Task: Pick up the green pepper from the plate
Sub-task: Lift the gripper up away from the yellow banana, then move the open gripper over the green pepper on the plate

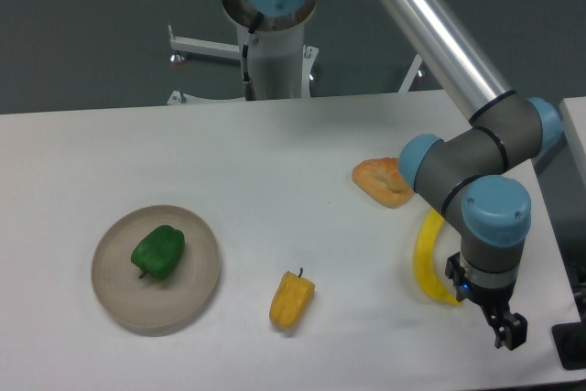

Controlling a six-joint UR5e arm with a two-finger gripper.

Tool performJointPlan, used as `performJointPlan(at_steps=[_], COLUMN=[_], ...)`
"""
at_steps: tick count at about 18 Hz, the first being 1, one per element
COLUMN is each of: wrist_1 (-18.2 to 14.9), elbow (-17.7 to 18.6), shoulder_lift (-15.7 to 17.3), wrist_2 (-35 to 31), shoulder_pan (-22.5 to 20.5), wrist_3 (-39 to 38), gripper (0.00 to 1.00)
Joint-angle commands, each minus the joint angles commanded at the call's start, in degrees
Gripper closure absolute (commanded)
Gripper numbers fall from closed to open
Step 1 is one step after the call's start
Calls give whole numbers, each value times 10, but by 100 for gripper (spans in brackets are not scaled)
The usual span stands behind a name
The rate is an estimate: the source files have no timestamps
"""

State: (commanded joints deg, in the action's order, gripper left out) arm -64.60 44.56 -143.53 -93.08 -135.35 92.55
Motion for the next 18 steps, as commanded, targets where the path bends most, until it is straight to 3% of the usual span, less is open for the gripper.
performJointPlan(at_steps=[6,11,18], wrist_1=[-3,-4,-4], elbow=[11,45,158], shoulder_lift=[7,32,115], wrist_2=[-2,0,20], shoulder_pan=[5,6,27], wrist_3=[-6,-21,-102], gripper=[0,0,0])
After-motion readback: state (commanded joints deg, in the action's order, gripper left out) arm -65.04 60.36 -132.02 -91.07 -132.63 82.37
